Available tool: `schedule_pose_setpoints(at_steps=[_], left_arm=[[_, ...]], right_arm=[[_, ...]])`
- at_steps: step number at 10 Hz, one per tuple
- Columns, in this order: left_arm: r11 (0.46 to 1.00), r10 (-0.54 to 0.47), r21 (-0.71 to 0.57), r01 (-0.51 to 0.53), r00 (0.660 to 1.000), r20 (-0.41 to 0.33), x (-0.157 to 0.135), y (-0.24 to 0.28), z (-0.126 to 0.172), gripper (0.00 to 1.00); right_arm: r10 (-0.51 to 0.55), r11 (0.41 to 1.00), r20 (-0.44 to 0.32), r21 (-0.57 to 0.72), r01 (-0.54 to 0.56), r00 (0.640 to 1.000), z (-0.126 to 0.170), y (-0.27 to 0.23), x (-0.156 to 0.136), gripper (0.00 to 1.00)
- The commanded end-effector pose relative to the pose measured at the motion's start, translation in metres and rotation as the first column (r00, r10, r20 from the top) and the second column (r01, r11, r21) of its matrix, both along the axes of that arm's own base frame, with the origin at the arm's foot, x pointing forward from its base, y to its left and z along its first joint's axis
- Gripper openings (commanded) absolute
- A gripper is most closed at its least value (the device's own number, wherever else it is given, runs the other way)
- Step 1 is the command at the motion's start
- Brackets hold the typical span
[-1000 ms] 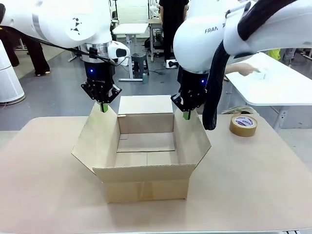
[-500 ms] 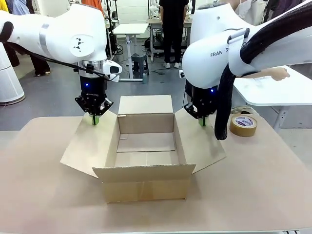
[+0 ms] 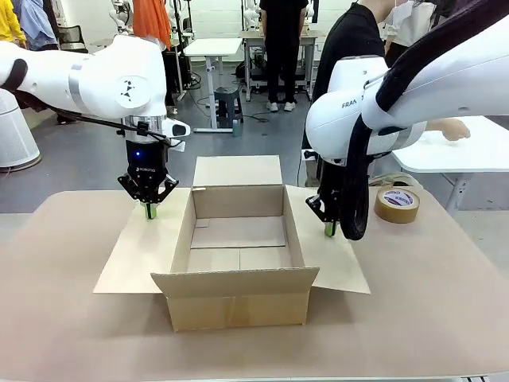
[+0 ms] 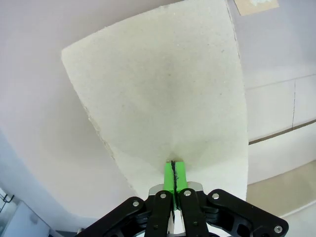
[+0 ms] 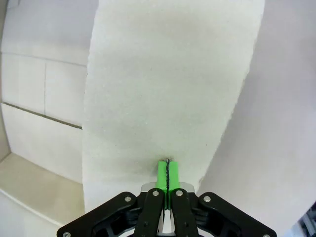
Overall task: Wrap the clocks to prevent damage.
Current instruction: Open the side flaps of the Package Box.
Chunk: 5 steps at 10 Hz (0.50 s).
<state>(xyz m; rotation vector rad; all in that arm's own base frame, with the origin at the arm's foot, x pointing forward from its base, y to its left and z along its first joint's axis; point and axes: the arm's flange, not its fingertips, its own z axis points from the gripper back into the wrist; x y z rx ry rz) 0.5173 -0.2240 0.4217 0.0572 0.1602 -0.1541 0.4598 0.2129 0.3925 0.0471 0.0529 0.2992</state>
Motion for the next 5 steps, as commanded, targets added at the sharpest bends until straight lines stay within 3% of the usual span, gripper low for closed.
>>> schedule_pose_setpoints(at_steps=[1, 3, 5], left_arm=[[0.999, 0.002, -0.046, -0.002, 1.0, -0.007, 0.008, 0.002, -0.003, 0.0], [0.999, 0.007, -0.048, -0.009, 0.999, -0.031, 0.011, 0.002, -0.014, 0.0], [0.997, 0.023, -0.068, -0.023, 1.0, 0.004, 0.006, 0.002, -0.008, 0.0]], right_arm=[[0.004, 0.999, -0.023, 0.043, -0.003, 1.0, -0.013, -0.003, 0.004, 0.01], [-0.001, 0.999, -0.021, 0.041, 0.002, 1.0, -0.016, -0.004, 0.004, 0.01], [0.009, 1.0, 0.029, 0.022, -0.009, 1.0, -0.01, -0.003, 0.003, 0.01]])
